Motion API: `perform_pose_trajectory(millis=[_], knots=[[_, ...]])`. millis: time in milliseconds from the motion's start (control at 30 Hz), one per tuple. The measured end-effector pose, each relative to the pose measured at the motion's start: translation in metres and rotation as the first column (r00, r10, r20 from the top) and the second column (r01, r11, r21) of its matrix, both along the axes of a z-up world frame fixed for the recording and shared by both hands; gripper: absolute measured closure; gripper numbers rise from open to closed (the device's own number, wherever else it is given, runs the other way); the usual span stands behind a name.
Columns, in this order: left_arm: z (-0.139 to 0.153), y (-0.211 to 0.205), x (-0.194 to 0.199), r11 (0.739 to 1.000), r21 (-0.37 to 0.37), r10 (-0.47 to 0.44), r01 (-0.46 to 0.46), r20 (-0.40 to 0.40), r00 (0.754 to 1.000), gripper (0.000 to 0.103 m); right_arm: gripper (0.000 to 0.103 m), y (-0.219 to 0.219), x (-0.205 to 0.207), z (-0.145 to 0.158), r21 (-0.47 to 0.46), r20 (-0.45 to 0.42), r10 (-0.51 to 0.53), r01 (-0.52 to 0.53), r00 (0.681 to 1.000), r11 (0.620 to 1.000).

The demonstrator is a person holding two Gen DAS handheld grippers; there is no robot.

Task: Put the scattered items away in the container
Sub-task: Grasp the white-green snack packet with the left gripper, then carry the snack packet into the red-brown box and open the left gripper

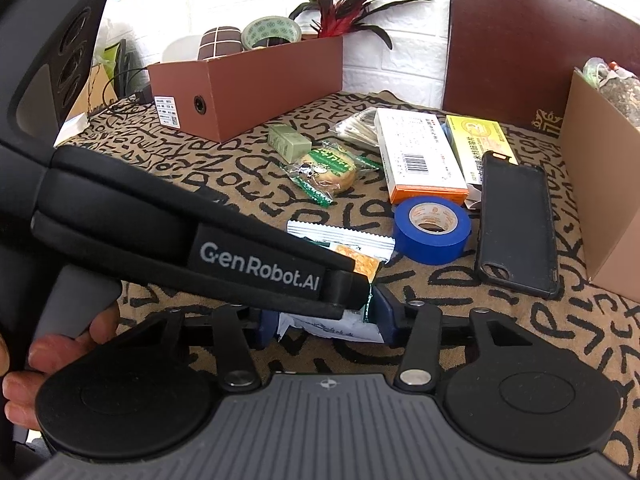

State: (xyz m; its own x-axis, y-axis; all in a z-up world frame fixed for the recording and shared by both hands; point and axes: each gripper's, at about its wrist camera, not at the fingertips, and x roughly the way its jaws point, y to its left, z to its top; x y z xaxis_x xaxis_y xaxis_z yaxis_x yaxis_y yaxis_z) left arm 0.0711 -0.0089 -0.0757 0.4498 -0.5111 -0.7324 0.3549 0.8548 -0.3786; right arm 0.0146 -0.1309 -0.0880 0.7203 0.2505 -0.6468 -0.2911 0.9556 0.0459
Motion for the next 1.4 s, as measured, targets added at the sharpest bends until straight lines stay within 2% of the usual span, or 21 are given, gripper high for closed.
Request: perform_pose_trajectory(millis=[233, 433, 600, 767, 1067, 1400], knots=[[0.011, 0.011, -0.011, 1.000, -0.011, 0.015, -0.015, 0.029, 0.999, 0.057, 0.049, 0.007, -0.008, 0.011, 0.003, 0.013, 0.010, -0.010, 1.000, 1.000], [0.036, 0.026, -0.019, 0.998, -0.043, 0.054, -0.050, 0.103, 0.993, 0.057, 0.049, 0.019, -0.011, 0.036, -0.009, 0.069, 0.038, -0.038, 0.997, 0.999], [0.065, 0.045, -0.016, 0.993, -0.072, 0.105, -0.093, 0.181, 0.978, 0.057, 0.049, 0.033, -0.003, 0.063, -0.010, 0.130, 0.077, -0.076, 0.989, 0.997], [0.095, 0.068, -0.005, 0.987, -0.089, 0.156, -0.137, 0.265, 0.952, 0.057, 0.049, 0.052, 0.017, 0.091, -0.005, 0.188, 0.126, -0.127, 0.974, 0.992], [0.148, 0.113, 0.038, 0.962, -0.146, 0.270, -0.232, 0.358, 0.894, 0.057, 0.049, 0.097, 0.069, 0.140, -0.048, 0.281, 0.238, -0.234, 0.930, 0.971], [0.195, 0.137, 0.136, 0.934, -0.206, 0.353, -0.292, 0.403, 0.844, 0.055, 0.049, 0.118, 0.161, 0.181, -0.093, 0.370, 0.296, -0.282, 0.881, 0.955]])
